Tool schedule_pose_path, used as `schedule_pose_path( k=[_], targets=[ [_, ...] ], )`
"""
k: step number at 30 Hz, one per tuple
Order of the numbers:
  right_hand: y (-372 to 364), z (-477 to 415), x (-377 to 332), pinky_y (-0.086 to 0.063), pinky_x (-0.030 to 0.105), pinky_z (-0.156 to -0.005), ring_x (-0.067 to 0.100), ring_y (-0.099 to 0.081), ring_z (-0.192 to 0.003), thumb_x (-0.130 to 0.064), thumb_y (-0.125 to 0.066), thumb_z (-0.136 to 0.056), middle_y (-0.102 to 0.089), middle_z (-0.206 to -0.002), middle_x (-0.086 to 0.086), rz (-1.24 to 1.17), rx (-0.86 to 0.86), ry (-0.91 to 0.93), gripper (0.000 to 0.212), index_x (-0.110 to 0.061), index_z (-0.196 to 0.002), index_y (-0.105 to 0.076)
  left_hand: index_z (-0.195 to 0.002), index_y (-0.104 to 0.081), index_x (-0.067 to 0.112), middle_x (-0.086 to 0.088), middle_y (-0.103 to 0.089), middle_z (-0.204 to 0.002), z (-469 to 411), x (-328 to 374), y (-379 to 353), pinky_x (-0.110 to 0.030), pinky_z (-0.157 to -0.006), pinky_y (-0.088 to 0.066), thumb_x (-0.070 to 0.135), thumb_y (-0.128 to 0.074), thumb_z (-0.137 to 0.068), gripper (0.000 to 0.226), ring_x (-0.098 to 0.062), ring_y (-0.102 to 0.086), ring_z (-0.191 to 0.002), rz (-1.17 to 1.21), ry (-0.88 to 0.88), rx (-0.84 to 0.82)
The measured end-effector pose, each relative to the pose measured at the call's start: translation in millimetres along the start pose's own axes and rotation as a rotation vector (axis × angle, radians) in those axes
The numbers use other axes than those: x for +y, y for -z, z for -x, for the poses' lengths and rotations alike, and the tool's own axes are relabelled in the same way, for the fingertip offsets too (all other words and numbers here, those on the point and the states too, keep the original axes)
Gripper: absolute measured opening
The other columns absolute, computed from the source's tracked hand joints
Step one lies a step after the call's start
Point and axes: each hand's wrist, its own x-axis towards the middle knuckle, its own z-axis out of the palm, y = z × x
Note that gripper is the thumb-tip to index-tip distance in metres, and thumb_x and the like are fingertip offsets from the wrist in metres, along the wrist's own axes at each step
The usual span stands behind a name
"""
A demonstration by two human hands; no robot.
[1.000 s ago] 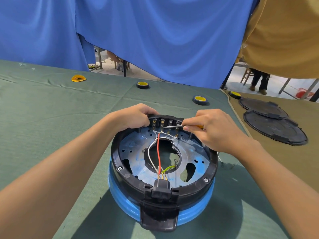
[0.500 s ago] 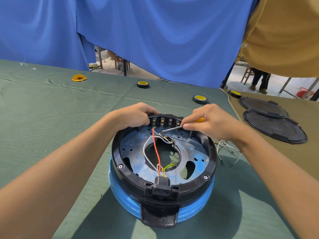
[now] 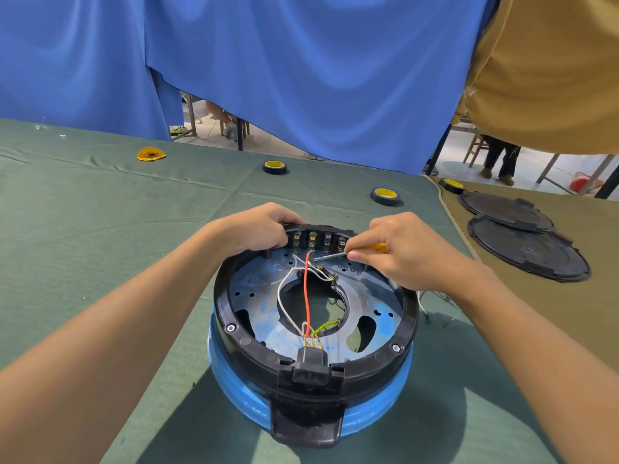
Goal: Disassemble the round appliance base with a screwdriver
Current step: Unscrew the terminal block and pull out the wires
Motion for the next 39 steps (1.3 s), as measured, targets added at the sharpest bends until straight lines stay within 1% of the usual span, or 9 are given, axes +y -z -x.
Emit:
schedule_pose_path(
  k=[5, 8, 12, 17, 20, 26, 29, 34, 39],
  targets=[
    [5, 2, 0, -0.038, 0.023, -0.064, 0.006, -0.053, -0.073, -0.032, -0.065, -0.089, -0.062, -0.074, -0.011, -0.127, -0.071, -0.016, 0.014, -0.030, -0.096, -0.077, -0.109, -0.068, 0.020, -0.011, -0.069, -0.099, 2, 2, 0, -0.028, -0.060, -0.049, -0.014, -0.040, -0.077, 0.055, -0.023, -0.065, -0.085, -0.004, 0.007, -0.002],
    [15, 6, 7, -0.046, 0.028, -0.070, 0.010, -0.060, -0.075, -0.028, -0.067, -0.088, -0.070, -0.077, -0.009, -0.245, 0.034, -0.116, 0.011, -0.027, -0.090, -0.078, -0.109, -0.069, 0.018, -0.011, -0.070, -0.098, 4, 3, 0, -0.027, -0.060, -0.049, -0.015, -0.039, -0.076, 0.055, -0.024, -0.065, -0.085, -0.008, 0.002, 0.006],
    [28, 12, 22, -0.036, 0.005, -0.061, -0.010, -0.057, -0.069, -0.032, -0.069, -0.087, -0.069, -0.078, -0.018, -0.318, 0.207, -0.274, 0.010, -0.028, -0.091, -0.077, -0.110, -0.069, 0.016, -0.011, -0.070, -0.098, 5, 4, 0, -0.027, -0.061, -0.049, -0.015, -0.039, -0.076, 0.055, -0.025, -0.066, -0.088, -0.005, -0.003, 0.013],
    [26, 15, 21, -0.045, 0.026, -0.079, 0.014, -0.058, -0.090, -0.037, -0.065, -0.089, -0.071, -0.088, -0.010, -0.260, 0.175, -0.292, 0.015, -0.029, -0.095, -0.076, -0.115, -0.068, 0.015, -0.012, -0.071, -0.104, 11, 6, 1, -0.023, -0.057, -0.051, -0.016, -0.039, -0.078, 0.057, -0.022, -0.067, -0.086, 0.012, -0.015, 0.002],
    [22, 17, 17, -0.040, 0.033, -0.082, 0.027, -0.054, -0.093, -0.040, -0.060, -0.091, -0.069, -0.084, -0.013, -0.244, 0.148, -0.276, 0.015, -0.033, -0.092, -0.074, -0.121, -0.065, 0.016, -0.010, -0.071, -0.109, 15, 7, 5, -0.034, -0.075, -0.058, -0.017, -0.043, -0.080, 0.057, -0.027, -0.068, -0.096, 0.042, -0.015, -0.022],
    [21, 19, 4, -0.047, 0.029, -0.072, 0.016, -0.060, -0.080, -0.042, -0.060, -0.090, -0.070, -0.078, -0.008, -0.243, 0.143, -0.222, 0.019, -0.028, -0.092, -0.074, -0.123, -0.061, 0.014, -0.001, -0.065, -0.119, 23, 0, 13, -0.029, -0.092, -0.048, -0.009, -0.063, -0.081, 0.047, -0.016, -0.061, -0.105, 0.024, -0.023, 0.079],
    [14, 12, -8, -0.045, 0.026, -0.059, 0.014, -0.059, -0.067, -0.043, -0.063, -0.087, -0.069, -0.071, 0.000, -0.219, 0.115, -0.188, 0.021, -0.025, -0.091, -0.073, -0.120, -0.061, 0.015, 0.000, -0.067, -0.115, 28, -7, 5, -0.024, -0.084, -0.049, -0.012, -0.060, -0.081, 0.047, -0.010, -0.063, -0.098, 0.082, -0.041, 0.129],
    [2, 1, -19, -0.048, 0.028, -0.066, 0.014, -0.062, -0.073, -0.038, -0.066, -0.087, -0.072, -0.077, -0.002, -0.225, 0.099, -0.158, 0.018, -0.023, -0.091, -0.075, -0.096, -0.067, 0.029, 0.008, -0.073, -0.095, 31, -17, -2, -0.023, -0.071, -0.055, -0.013, -0.057, -0.082, 0.045, -0.008, -0.069, -0.085, 0.228, -0.039, 0.175],
    [-5, -6, -18, -0.050, 0.027, -0.066, 0.013, -0.065, -0.069, -0.033, -0.066, -0.088, -0.075, -0.083, -0.004, -0.220, 0.094, -0.140, 0.016, -0.025, -0.097, -0.077, -0.098, -0.067, 0.029, 0.006, -0.073, -0.097, 31, -16, -2, -0.024, -0.072, -0.055, -0.011, -0.056, -0.084, 0.044, -0.012, -0.070, -0.087, 0.204, -0.053, 0.165]
  ],
)
